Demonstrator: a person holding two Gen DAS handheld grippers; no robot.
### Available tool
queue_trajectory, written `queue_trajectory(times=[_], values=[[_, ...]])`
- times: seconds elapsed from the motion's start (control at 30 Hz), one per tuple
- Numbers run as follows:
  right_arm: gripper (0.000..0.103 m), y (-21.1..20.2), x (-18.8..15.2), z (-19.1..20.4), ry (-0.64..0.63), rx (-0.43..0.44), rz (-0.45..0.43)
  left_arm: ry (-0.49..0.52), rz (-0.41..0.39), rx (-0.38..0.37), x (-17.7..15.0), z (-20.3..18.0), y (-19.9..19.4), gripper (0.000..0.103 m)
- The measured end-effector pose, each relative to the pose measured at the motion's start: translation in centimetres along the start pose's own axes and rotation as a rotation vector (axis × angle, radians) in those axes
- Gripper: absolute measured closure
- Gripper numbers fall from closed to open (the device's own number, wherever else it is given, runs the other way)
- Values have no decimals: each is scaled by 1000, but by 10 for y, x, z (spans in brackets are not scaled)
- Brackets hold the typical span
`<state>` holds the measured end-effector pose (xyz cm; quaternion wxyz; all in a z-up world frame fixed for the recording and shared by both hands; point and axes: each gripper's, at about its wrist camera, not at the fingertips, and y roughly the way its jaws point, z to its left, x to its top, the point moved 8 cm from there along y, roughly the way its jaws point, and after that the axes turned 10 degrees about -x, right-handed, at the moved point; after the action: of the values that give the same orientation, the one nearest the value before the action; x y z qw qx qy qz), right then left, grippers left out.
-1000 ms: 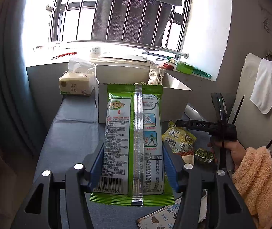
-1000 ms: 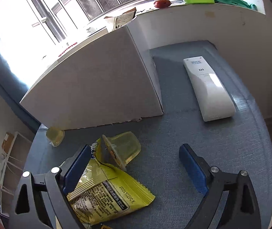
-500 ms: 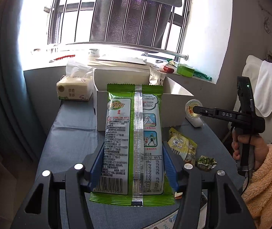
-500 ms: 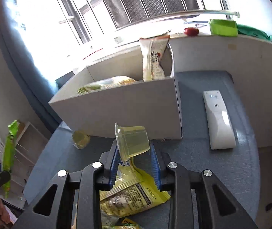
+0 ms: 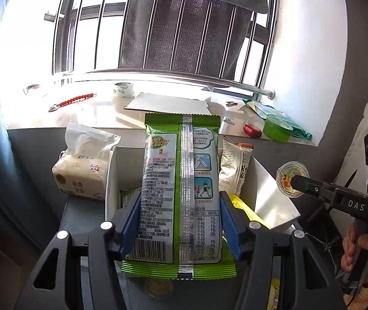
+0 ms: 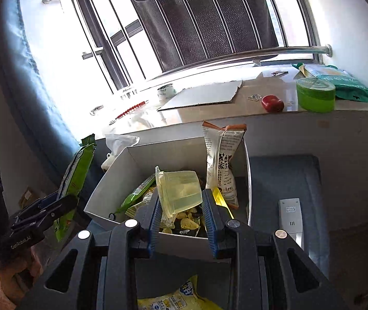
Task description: Organize snacks
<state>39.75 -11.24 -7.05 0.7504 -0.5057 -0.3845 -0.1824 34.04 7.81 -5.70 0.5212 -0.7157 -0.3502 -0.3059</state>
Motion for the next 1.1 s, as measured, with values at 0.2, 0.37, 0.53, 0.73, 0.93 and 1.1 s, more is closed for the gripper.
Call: queue_trajectory(times=[0.2, 0.37, 0.53, 0.73, 0.93, 1.1], values=[[12, 23, 18, -12, 28, -36, 27, -62, 94, 37, -1, 17, 33, 0], [0, -4, 15, -10, 25, -9, -55, -52, 59, 59, -11, 22, 10, 0], [0, -35, -5, 0, -24, 15, -72, -20, 26, 28, -25, 15, -28, 0], [0, -76, -58, 14, -90, 62, -52, 43, -4, -28, -64, -13, -82, 0], [0, -106, -127, 14, -125, 21, -77, 26, -68, -62, -113, -30, -128, 0], [0, -113, -180, 8, -108, -9, -70, -14, -52, -72, -145, -28, -141, 0]])
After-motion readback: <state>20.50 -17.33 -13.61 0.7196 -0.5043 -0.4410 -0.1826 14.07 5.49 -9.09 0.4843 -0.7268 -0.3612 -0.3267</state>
